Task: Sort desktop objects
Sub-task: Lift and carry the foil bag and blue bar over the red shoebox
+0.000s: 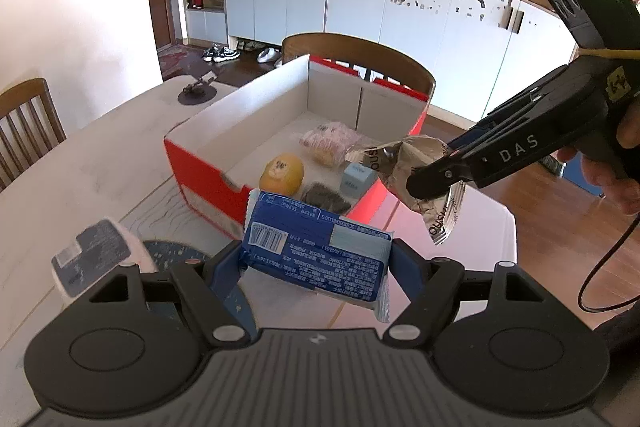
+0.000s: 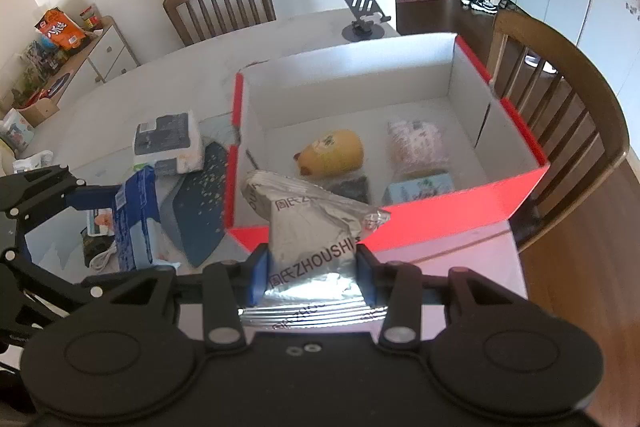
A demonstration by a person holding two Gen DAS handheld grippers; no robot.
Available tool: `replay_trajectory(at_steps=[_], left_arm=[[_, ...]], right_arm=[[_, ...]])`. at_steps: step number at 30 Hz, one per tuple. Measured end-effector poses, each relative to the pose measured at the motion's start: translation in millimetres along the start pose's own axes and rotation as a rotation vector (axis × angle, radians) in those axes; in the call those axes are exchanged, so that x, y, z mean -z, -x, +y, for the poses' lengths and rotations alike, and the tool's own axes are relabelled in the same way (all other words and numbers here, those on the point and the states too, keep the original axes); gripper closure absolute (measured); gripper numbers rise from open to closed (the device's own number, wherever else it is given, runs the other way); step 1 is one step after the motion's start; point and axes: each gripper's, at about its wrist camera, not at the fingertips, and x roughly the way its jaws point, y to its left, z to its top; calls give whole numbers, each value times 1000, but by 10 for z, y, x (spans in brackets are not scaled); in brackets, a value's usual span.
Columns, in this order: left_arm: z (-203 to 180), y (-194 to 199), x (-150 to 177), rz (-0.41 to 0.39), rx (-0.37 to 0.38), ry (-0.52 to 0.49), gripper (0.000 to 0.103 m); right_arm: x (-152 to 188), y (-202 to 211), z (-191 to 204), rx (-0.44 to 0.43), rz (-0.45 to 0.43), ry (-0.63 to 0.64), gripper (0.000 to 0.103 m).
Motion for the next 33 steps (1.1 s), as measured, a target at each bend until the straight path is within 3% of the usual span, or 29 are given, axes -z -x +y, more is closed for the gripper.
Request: replay_trajectory(at_steps=[21,33], left_arm=[[-134,-382,-487,0,-52,0,26],[-133,-749,-736,48,-61,-12,26]], right_arm=[[-404,-34,-453,11,-42,52,60],[-665,-221,-686,23,-58,42,60]])
